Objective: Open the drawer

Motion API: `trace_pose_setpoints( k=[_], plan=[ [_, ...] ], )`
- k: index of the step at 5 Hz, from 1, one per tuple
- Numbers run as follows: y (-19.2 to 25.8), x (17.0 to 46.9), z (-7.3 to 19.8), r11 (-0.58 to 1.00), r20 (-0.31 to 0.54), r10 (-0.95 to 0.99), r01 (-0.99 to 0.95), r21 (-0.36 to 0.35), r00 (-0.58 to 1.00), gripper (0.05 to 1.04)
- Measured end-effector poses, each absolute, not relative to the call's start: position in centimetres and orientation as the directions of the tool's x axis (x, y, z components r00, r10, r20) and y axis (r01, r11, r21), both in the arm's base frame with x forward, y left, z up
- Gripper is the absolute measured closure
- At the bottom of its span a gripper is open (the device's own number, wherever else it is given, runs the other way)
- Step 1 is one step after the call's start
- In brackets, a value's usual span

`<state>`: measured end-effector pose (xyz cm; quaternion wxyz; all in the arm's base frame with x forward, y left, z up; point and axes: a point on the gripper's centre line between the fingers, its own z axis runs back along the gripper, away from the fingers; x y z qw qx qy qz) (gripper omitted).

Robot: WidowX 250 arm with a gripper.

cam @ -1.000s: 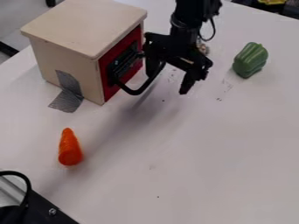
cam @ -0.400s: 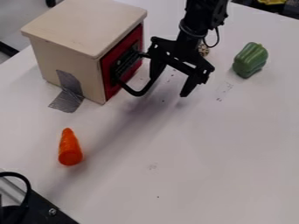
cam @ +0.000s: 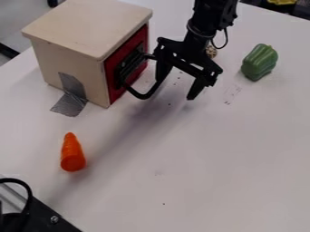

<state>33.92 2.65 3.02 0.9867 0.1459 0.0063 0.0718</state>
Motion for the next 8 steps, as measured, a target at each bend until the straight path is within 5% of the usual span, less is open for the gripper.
trace_pose_setpoints(
  k=[3,5,8],
  plan=[
    [5.3,32.5,5.0,0.915,0.055,0.218,-0.224,0.335,0.974,0.085],
    [4.5,32.2,2.8,0.931,-0.015,0.203,-0.189,0.311,0.979,0.121],
    [4.1,32.2,1.5,0.946,-0.039,0.199,-0.182,0.268,0.979,0.871]
  ],
)
